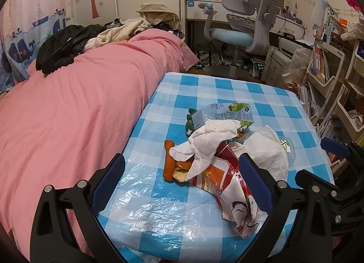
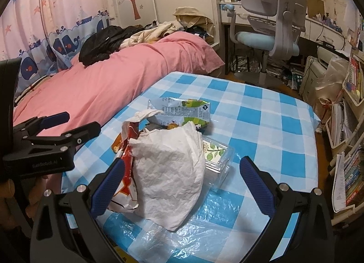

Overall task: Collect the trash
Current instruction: 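Move both tools toward the trash pile on the checked table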

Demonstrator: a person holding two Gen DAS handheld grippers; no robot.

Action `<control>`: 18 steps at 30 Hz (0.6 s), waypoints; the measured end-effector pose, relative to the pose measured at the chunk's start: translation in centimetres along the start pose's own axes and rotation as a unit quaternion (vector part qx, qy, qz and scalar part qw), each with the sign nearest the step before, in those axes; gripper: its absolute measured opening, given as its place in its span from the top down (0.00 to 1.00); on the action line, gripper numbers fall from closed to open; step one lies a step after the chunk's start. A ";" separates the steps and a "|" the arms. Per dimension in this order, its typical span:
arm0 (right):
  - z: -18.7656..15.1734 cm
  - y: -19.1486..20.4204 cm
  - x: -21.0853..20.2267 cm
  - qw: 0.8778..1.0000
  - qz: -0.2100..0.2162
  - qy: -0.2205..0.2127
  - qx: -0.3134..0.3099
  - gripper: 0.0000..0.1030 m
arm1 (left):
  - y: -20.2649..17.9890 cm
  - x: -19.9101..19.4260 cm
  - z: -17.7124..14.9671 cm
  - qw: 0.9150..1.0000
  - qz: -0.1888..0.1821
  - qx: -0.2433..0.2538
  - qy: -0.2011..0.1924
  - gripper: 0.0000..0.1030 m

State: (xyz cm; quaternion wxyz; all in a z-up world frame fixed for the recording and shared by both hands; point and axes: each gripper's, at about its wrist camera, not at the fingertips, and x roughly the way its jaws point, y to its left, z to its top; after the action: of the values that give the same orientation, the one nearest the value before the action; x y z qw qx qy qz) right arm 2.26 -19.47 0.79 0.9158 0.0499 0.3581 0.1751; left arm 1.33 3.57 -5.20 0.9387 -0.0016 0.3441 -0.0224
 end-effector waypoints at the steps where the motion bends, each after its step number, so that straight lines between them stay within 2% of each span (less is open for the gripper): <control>1: -0.1 0.0 0.1 1.000 0.001 0.002 0.000 0.06 | 0.2 0.0 0.1 1.000 0.002 -0.001 0.000 0.07; 6: -0.4 0.1 0.7 1.000 0.007 0.010 -0.003 0.07 | 3.0 0.0 1.0 0.999 0.013 -0.041 0.001 0.07; 9: -0.6 -0.1 1.5 1.000 0.017 0.026 0.001 0.20 | 4.9 0.4 1.3 0.997 0.021 -0.069 0.006 0.07; 12: -0.9 -0.3 2.5 0.999 0.020 0.044 0.006 0.25 | 6.0 0.6 1.5 0.996 0.012 -0.090 0.009 0.07; 15: -1.2 -0.7 3.5 0.997 0.041 0.064 0.023 0.43 | 5.8 1.1 1.6 0.996 -0.006 -0.088 0.020 0.07; 16: -1.4 -0.8 3.8 0.996 0.052 0.072 0.030 0.63 | 5.6 1.1 1.6 0.996 -0.005 -0.080 0.026 0.07; 17: -1.5 -1.0 4.0 0.993 0.071 0.078 0.043 0.76 | 5.3 1.2 1.6 0.997 -0.005 -0.071 0.027 0.07; 18: -1.5 -1.2 3.8 0.992 0.083 0.078 0.052 0.79 | 5.0 1.2 1.5 0.997 0.000 -0.062 0.034 0.07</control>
State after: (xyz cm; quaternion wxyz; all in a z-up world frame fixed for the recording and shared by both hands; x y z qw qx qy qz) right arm 4.20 -19.30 -3.06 0.8635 0.1127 0.4318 0.2350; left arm 3.43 8.48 -4.92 0.9246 -0.0595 0.3763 -0.0011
